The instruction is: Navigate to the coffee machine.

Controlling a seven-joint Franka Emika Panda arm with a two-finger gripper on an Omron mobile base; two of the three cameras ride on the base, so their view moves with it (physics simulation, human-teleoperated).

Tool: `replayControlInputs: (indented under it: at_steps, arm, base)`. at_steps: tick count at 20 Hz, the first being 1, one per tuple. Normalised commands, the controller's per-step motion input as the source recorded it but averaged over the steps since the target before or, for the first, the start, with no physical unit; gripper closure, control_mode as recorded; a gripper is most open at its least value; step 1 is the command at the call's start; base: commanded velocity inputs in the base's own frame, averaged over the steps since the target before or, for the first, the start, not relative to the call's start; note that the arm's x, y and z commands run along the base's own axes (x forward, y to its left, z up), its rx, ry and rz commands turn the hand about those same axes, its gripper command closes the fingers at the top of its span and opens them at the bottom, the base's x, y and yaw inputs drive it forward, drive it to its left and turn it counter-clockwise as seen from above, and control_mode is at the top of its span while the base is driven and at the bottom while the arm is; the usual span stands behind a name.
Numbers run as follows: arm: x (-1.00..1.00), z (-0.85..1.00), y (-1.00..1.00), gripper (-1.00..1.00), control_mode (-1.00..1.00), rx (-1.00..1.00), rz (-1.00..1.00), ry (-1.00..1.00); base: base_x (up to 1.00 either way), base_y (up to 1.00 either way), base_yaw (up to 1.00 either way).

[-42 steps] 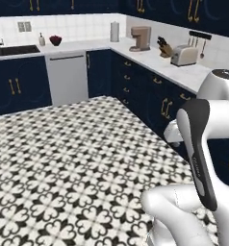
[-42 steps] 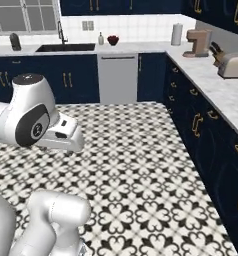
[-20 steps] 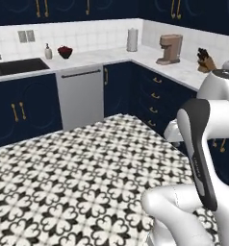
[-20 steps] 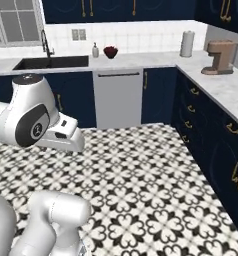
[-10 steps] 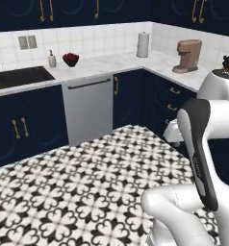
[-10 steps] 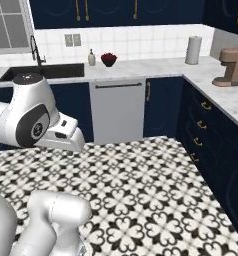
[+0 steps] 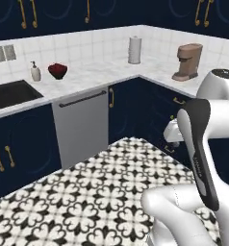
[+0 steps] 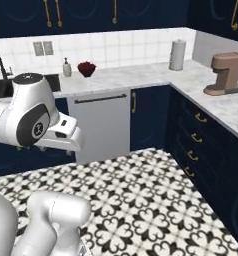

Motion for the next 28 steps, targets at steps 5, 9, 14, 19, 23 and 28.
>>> replayControlInputs:
  at_steps: [5, 9, 14, 19, 23, 28]
  arm:
    - [0.00, 0.00, 0.00, -1.00, 1.00, 0.00, 0.00, 0.00]
    - [0.00, 0.00, 0.00, -1.00, 1.00, 0.00, 0.00, 0.00]
    - [0.00, 0.00, 0.00, -1.00, 1.00, 0.00, 0.00, 0.00]
    - [0.00, 0.00, 0.00, -1.00, 1.00, 0.00, 0.00, 0.00]
    - [0.00, 0.00, 0.00, -1.00, 1.00, 0.00, 0.00, 0.00]
    - [0.00, 0.00, 0.00, -1.00, 1.00, 0.00, 0.00, 0.00]
  base:
    - [0.70, 0.58, -0.65]
    - [0.50, 0.61, -0.74]
    - [0.59, 0.62, -0.72]
    - [0.75, 0.68, -0.66]
    - [0.89, 0.71, -0.59]
    - [1.00, 0.62, -0.43]
